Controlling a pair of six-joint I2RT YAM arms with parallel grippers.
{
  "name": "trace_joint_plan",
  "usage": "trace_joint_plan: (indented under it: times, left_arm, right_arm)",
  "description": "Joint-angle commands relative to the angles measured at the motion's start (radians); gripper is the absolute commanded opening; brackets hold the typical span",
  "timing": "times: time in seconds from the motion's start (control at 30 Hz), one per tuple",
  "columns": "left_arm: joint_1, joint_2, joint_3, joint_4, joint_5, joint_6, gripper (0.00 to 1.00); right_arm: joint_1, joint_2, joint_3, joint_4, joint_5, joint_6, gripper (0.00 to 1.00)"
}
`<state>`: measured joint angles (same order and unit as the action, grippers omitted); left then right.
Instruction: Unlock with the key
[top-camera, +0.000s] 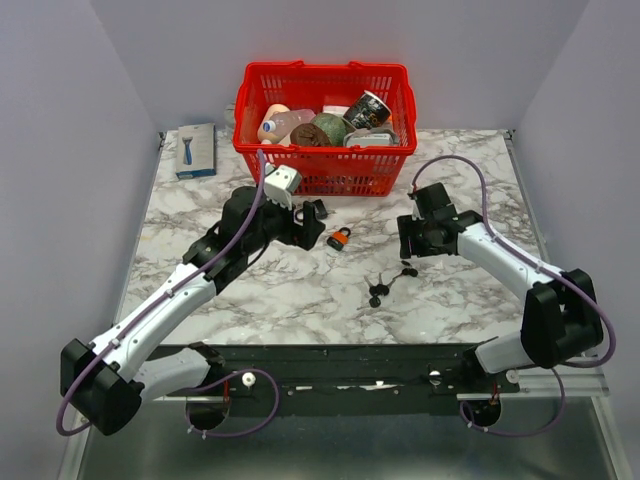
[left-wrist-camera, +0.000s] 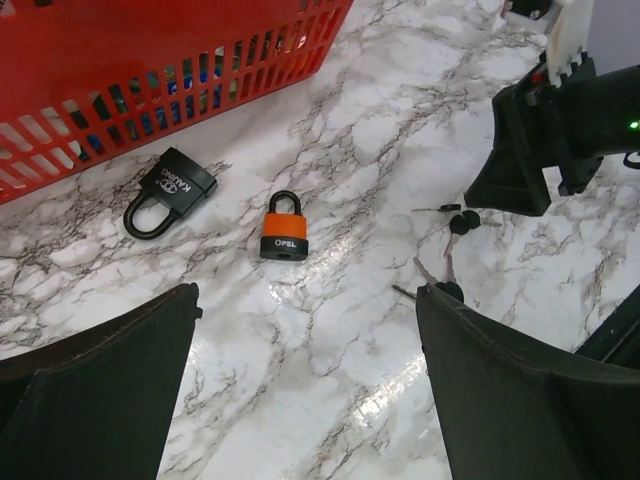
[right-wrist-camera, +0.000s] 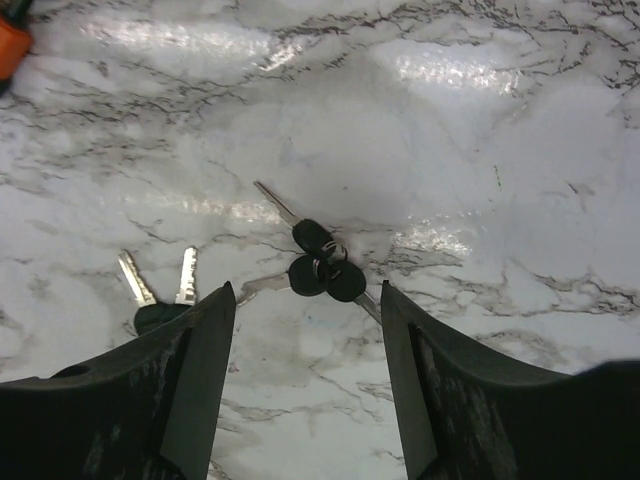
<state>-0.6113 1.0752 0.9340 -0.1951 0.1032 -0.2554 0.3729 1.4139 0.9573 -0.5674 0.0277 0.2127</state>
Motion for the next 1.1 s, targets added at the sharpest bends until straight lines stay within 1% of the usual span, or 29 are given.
trace_joint_plan:
  times: [0.0, 0.3, 0.37, 0.43, 0.7, 0.8, 0.83, 0.9, 1.0, 1.03, 1.07]
  left_arm:
    - [-0.010, -0.015, 0.008, 0.031, 0.041, -0.007, 0.97]
    - [-0.021, 0.014, 0.015, 0.023, 0.059, -0.019, 0.97]
    - [-0.019, 0.014, 0.015, 0.025, 0.059, -0.019, 0.97]
    - [-0.021, 0.014, 0.014, 0.023, 0.056, -0.019, 0.97]
    - [-0.021, 0.035, 0.020, 0.014, 0.059, -0.019, 0.97]
    - [-0.021, 0.045, 0.022, 0.013, 0.061, -0.019, 0.97]
    - [-0.024, 0.045, 0.023, 0.013, 0.059, -0.019, 0.97]
    - [-0.024, 0.048, 0.023, 0.011, 0.059, -0.019, 0.97]
    - [-0.022, 0.048, 0.025, 0.010, 0.061, -0.016, 0.97]
    - [-0.024, 0.048, 0.025, 0.011, 0.061, -0.016, 0.97]
    - [-0.025, 0.046, 0.025, 0.010, 0.061, -0.016, 0.97]
  right_arm:
    - [0.034, 0.065, 0.044, -0.066, 0.133, -0.061, 0.66]
    - [0.086, 0.178, 0.058, -0.017, 0.109, -0.110, 0.63]
    - [0.086, 0.209, 0.064, -0.008, 0.098, -0.113, 0.59]
    - [0.086, 0.224, 0.064, -0.003, 0.110, -0.115, 0.56]
    - [0.086, 0.261, 0.061, 0.034, 0.163, -0.133, 0.52]
    - [0.086, 0.269, 0.064, 0.041, 0.149, -0.141, 0.45]
    - [0.086, 0.272, 0.064, 0.044, 0.131, -0.141, 0.42]
    - [0.086, 0.272, 0.064, 0.043, 0.115, -0.141, 0.39]
    - [0.086, 0.270, 0.063, 0.049, 0.103, -0.139, 0.30]
    - [0.086, 0.269, 0.064, 0.050, 0.092, -0.141, 0.21]
    - [0.086, 0.266, 0.063, 0.052, 0.089, -0.138, 0.15]
